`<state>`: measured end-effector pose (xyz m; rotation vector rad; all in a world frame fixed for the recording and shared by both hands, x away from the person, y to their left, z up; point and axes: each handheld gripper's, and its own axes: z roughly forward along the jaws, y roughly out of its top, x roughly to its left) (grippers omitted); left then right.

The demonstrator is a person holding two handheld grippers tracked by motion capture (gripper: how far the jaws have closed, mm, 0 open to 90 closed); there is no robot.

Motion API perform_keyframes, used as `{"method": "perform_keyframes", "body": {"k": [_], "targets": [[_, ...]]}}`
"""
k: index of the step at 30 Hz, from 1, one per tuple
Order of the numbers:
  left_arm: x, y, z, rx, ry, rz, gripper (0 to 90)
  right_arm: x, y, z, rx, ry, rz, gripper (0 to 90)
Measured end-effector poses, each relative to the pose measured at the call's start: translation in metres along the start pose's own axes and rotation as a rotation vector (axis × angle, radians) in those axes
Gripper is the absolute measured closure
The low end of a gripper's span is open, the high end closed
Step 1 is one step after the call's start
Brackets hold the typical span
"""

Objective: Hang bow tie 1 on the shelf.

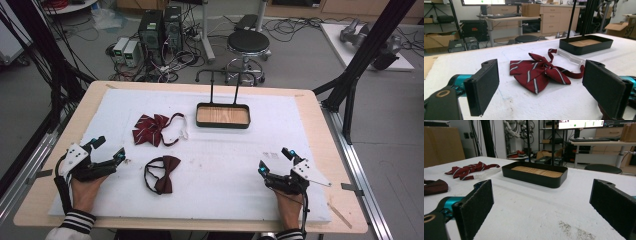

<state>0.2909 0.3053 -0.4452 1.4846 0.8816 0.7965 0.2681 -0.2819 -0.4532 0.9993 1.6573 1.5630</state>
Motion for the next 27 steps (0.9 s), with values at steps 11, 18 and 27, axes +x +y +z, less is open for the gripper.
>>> {"method": "perform_keyframes", "body": {"k": [11,18,27], "targets": [[0.009,0.037,0.021,0.138,-0.056,0.075,14.4,0.0,0.0,-0.001,-0.008,0.0,0.001,4.4],[0.011,0.056,0.044,0.215,-0.109,0.095,14.4,-0.001,0.0,-0.001,-0.009,0.0,0.003,4.4],[0.01,0.073,0.069,0.323,-0.165,0.14,14.5,-0.001,0.0,-0.001,-0.012,-0.002,0.001,4.4]]}}
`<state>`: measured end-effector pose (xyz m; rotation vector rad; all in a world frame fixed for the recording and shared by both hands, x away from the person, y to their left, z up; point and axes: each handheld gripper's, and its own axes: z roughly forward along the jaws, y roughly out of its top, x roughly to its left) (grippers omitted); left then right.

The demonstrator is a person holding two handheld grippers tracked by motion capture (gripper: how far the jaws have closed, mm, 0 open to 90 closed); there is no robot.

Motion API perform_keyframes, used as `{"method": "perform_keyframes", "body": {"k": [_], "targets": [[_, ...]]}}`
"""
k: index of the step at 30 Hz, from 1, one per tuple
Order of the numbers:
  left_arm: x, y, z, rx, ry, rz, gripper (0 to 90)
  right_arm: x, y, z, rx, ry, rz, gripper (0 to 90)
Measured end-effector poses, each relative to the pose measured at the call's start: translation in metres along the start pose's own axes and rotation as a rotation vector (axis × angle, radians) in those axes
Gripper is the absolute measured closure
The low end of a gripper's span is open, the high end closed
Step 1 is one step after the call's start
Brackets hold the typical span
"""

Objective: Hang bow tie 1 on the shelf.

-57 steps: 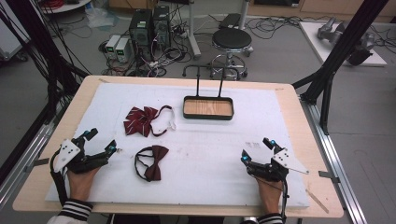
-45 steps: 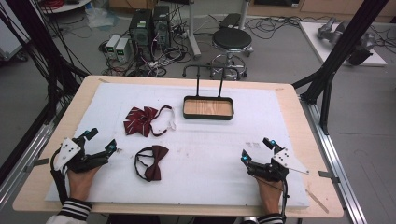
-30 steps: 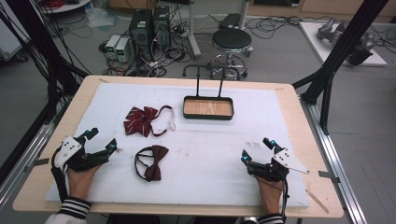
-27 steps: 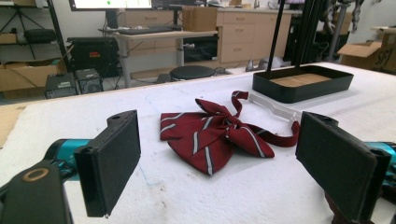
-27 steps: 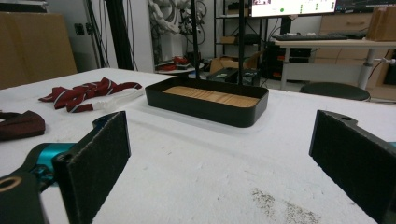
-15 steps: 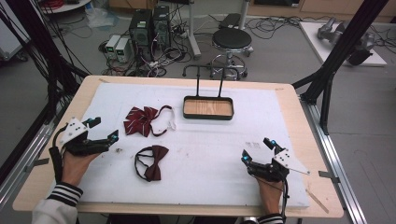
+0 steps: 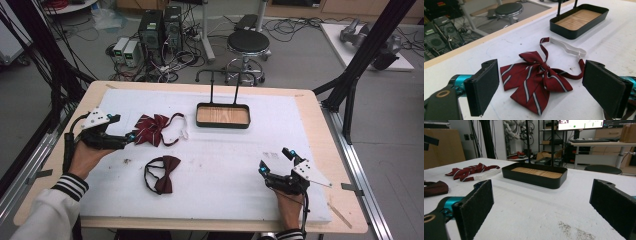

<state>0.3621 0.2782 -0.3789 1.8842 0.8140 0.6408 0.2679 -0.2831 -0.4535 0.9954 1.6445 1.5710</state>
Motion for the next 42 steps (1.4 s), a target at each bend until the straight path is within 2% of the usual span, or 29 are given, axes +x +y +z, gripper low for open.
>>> {"method": "perform_keyframes", "body": {"k": [1,4,5,6,7,8,9,10,11,14,15,16,19,20,21,24,25,28,29,32,34,35,38,39,42], "targets": [[0.001,0.007,0.006,0.02,-0.008,0.008,14.5,0.0,0.0,0.0,0.0,0.001,0.002,4.4],[0.002,0.011,0.01,0.039,-0.022,0.006,14.5,0.0,0.0,0.0,0.0,0.0,0.001,4.4],[0.002,0.016,0.017,0.066,-0.028,0.014,14.6,0.0,0.0,0.0,-0.003,0.0,0.0,4.4],[0.002,0.016,0.017,0.066,-0.028,0.014,14.6,0.0,0.0,0.0,-0.002,-0.001,-0.003,4.4],[0.002,0.021,0.023,0.093,-0.032,0.019,14.7,0.0,0.0,0.0,-0.002,0.0,-0.002,4.4],[0.002,0.021,0.023,0.093,-0.032,0.019,14.7,0.0,0.0,0.0,-0.002,0.001,0.002,4.4],[0.002,0.026,0.03,0.118,-0.034,0.027,14.8,0.0,0.0,0.0,-0.001,0.001,0.002,4.4],[0.002,0.026,0.03,0.118,-0.034,0.027,14.8,0.0,0.0,0.0,-0.001,0.001,0.002,4.4],[0.001,0.032,0.037,0.139,-0.03,0.033,15.1,0.0,0.0,0.0,-0.001,0.001,0.003,4.4],[0.0,0.036,0.046,0.157,-0.036,0.047,15.9,0.0,0.0,0.0,-0.001,0.001,0.005,4.4],[-0.001,0.038,0.053,0.183,-0.046,0.05,15.9,0.0,0.0,0.0,-0.002,0.002,0.004,4.4],[-0.001,0.038,0.053,0.183,-0.046,0.05,16.0,0.0,0.0,0.0,-0.002,0.002,0.004,4.4],[-0.001,0.04,0.065,0.237,-0.062,0.083,16.2,0.0,0.0,0.0,-0.001,0.002,0.005,4.4],[-0.001,0.04,0.065,0.237,-0.062,0.083,16.3,0.0,0.0,0.0,-0.001,0.002,0.005,4.4],[0.0,0.042,0.071,0.264,-0.078,0.094,16.8,0.0,0.0,0.0,-0.001,0.002,0.005,4.4],[0.0,0.043,0.075,0.284,-0.095,0.109,17.9,0.0,0.0,0.0,-0.001,0.002,0.005,4.4],[0.002,0.044,0.081,0.307,-0.135,0.134,17.8,0.0,0.0,0.0,-0.002,0.004,0.007,4.4],[0.002,0.044,0.086,0.319,-0.151,0.143,18.0,0.0,0.0,0.0,-0.001,0.002,0.005,4.4],[0.002,0.043,0.091,0.34,-0.161,0.142,18.3,0.0,0.0,0.0,-0.001,0.001,0.005,4.4],[0.002,0.042,0.095,0.36,-0.173,0.154,19.1,0.0,0.0,0.0,-0.002,0.002,0.003,4.4],[0.003,0.04,0.101,0.375,-0.193,0.161,19.1,0.0,0.0,0.0,-0.003,0.002,0.003,4.4],[0.005,0.036,0.106,0.391,-0.22,0.158,19.6,0.0,0.0,0.0,-0.002,0.002,0.002,4.4],[0.007,0.032,0.111,0.415,-0.224,0.153,20.2,0.0,0.0,0.0,-0.003,0.0,-0.003,4.4],[0.009,0.028,0.115,0.434,-0.239,0.157,21.3,0.0,0.0,0.0,-0.003,0.0,-0.002,4.4],[0.01,0.026,0.118,0.438,-0.25,0.171,24.6,0.0,0.0,0.0,-0.001,0.0,-0.001,4.4]]}}
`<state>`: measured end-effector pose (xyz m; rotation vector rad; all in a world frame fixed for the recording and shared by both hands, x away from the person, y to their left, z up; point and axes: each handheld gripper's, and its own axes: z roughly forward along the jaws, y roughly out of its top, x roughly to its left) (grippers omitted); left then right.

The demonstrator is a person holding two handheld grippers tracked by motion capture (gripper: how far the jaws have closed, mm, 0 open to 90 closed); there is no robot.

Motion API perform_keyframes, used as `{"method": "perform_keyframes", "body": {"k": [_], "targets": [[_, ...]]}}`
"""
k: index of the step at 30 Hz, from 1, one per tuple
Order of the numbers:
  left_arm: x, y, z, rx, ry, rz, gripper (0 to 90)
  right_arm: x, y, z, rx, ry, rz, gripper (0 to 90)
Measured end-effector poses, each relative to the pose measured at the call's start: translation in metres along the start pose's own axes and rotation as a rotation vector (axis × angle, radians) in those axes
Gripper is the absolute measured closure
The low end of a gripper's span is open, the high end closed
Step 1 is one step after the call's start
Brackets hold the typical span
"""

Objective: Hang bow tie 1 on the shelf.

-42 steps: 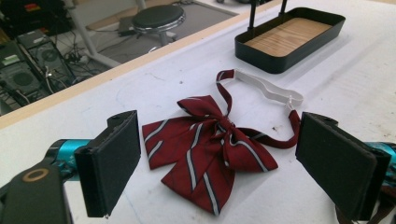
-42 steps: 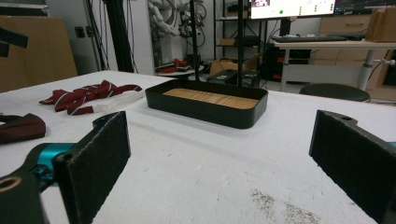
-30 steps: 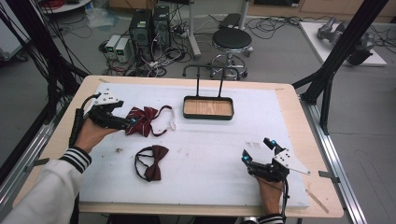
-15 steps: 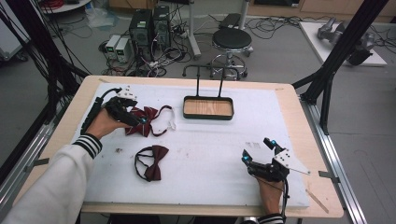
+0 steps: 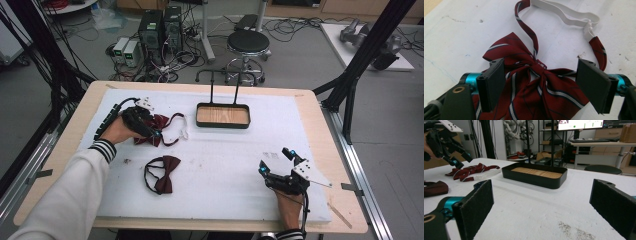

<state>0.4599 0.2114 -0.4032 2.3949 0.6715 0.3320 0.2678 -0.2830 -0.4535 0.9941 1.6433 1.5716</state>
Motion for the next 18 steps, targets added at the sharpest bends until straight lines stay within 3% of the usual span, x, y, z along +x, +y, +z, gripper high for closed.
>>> {"method": "perform_keyframes", "body": {"k": [2,3,7,18], "targets": [[0.001,0.0,0.001,0.005,-0.007,0.0,24.8,0.0,0.0,0.0,-0.001,0.0,-0.002,4.4],[0.002,0.004,0.001,0.04,-0.004,0.036,24.7,0.0,0.0,0.0,0.0,0.0,-0.001,4.4],[0.005,0.013,-0.002,0.041,-0.015,0.055,24.7,0.0,0.0,0.0,-0.002,-0.001,-0.002,4.4],[0.009,0.015,0.012,0.107,-0.046,0.071,28.9,0.0,0.0,0.0,-0.004,0.001,0.002,4.4]]}}
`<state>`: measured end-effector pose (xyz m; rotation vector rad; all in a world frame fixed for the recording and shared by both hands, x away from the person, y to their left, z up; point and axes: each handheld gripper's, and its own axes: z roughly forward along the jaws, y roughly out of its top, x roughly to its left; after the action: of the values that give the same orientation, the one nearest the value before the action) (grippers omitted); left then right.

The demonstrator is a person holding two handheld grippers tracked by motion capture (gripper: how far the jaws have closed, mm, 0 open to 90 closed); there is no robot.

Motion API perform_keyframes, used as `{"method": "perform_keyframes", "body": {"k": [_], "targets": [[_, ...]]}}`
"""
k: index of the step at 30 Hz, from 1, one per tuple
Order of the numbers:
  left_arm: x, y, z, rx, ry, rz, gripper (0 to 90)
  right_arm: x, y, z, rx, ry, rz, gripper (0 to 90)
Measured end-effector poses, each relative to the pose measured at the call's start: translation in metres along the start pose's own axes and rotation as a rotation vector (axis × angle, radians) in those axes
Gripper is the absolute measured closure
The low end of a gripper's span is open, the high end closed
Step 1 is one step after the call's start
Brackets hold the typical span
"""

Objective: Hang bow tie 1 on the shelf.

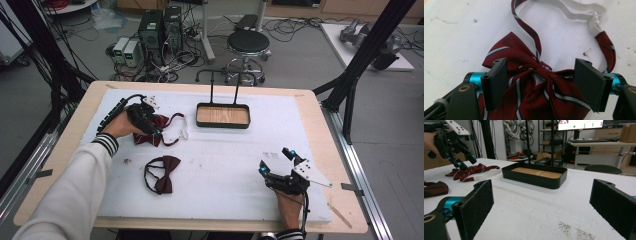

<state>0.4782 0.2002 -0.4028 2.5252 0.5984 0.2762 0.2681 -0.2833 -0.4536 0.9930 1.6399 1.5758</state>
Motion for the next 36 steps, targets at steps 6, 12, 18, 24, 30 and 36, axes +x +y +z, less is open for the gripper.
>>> {"method": "perform_keyframes", "body": {"k": [6,12,18,24,30,36], "targets": [[0.0,0.001,0.005,0.024,-0.027,0.052,32.7,0.0,0.0,0.0,0.003,0.001,0.005,4.4],[0.0,0.001,0.015,0.076,-0.034,0.071,35.4,0.0,0.0,0.0,0.001,0.0,-0.003,4.4],[0.004,-0.002,0.018,0.069,-0.059,0.055,42.2,0.0,0.0,0.0,0.002,0.001,0.002,4.4],[0.008,-0.005,0.016,0.046,-0.106,-0.011,58.1,0.0,0.0,0.0,0.004,0.002,0.01,4.4],[0.015,-0.007,0.015,0.045,-0.102,-0.079,70.1,-0.001,0.0,0.0,0.004,0.004,0.009,4.4],[0.012,-0.005,0.015,0.054,-0.079,-0.081,71.7,-0.001,0.0,-0.001,0.005,0.003,0.013,4.4]]}}
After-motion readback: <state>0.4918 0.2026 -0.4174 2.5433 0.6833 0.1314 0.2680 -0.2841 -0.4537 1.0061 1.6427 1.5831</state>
